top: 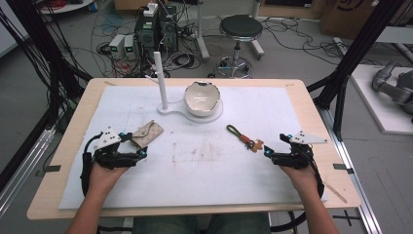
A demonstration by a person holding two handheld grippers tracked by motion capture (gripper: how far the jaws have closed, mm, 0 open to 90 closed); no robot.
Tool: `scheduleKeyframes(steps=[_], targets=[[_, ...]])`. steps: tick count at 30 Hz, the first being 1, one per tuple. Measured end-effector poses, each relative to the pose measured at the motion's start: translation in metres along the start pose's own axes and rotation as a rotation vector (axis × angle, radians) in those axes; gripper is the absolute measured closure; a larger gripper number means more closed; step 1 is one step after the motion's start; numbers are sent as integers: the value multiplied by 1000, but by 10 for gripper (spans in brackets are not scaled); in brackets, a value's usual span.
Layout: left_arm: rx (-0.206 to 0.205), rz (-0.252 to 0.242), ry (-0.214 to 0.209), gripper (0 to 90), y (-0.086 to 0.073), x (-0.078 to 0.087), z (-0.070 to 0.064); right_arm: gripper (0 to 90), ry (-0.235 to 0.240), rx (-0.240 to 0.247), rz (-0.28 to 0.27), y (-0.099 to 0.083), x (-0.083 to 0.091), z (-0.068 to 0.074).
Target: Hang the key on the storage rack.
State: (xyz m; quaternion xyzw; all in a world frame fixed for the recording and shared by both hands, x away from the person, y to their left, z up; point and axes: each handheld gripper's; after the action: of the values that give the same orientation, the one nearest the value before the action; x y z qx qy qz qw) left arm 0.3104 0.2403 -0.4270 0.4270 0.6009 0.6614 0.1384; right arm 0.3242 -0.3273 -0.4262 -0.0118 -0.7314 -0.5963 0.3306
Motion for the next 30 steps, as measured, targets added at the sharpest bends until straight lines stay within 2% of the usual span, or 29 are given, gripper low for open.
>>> scheduleKeyframes(steps=[6, 9, 13, 18, 25, 30], targets=[[16, -7, 5, 187, 0, 0, 1, 168, -1, -3, -3, 0, 0, -2], [3, 3, -2, 187, 0, -2, -2, 168, 0, 2, 6, -1, 0, -1], [1, -5, -4, 187, 1, -1, -3, 168, -5, 19, 1, 0, 1, 2], [4, -12, 0, 187, 1, 0, 0, 169, -11, 21, 2, 2, 1, 5], [3, -7, 8, 187, 0, 0, 1, 169, -7, 38, 14, 3, -4, 6], [3, -8, 14, 187, 0, 1, 3, 168, -8, 67, 31, 6, -17, 7]])
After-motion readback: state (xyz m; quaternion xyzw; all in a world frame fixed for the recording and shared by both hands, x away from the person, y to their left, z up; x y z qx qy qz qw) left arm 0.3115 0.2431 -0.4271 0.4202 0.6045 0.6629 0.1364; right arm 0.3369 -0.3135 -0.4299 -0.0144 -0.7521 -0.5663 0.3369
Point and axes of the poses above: each handheld gripper's, and its own axes: x roughly backward along the jaws, y roughly out of its top, z roughly to its left, and after that the axes turned 8 degrees about -y, right-handed
